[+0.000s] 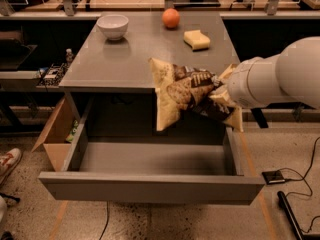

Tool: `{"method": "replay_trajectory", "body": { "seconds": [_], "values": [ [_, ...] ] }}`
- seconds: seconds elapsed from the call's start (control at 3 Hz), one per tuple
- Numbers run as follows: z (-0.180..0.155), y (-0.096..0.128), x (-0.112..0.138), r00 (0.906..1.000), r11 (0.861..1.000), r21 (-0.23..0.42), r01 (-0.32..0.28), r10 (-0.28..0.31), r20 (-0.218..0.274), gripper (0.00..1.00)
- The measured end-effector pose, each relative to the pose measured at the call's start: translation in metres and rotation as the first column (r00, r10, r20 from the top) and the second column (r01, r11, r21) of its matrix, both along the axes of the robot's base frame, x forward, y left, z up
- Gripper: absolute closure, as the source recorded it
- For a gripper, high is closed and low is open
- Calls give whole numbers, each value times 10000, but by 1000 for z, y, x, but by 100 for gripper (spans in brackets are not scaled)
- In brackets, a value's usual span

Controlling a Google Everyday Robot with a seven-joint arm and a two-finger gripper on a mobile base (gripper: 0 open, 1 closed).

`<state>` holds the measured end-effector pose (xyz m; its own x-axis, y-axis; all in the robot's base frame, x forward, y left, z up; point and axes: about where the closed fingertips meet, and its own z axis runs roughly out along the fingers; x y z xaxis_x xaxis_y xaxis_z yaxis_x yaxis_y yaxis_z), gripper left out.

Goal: Pick brown chip bag from top drawer and place on counter

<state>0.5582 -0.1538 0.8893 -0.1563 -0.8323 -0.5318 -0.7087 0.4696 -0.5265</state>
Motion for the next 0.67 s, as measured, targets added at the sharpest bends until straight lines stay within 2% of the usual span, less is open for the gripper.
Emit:
{"method": "replay_trajectory", "body": {
  "seconds": [0.33, 0.67],
  "values": [
    [35, -1, 15, 9963, 9971, -761, -40, 106, 855, 100],
    [51, 5, 43, 9906, 9928, -1147, -331, 479, 1285, 100]
  ]
}}
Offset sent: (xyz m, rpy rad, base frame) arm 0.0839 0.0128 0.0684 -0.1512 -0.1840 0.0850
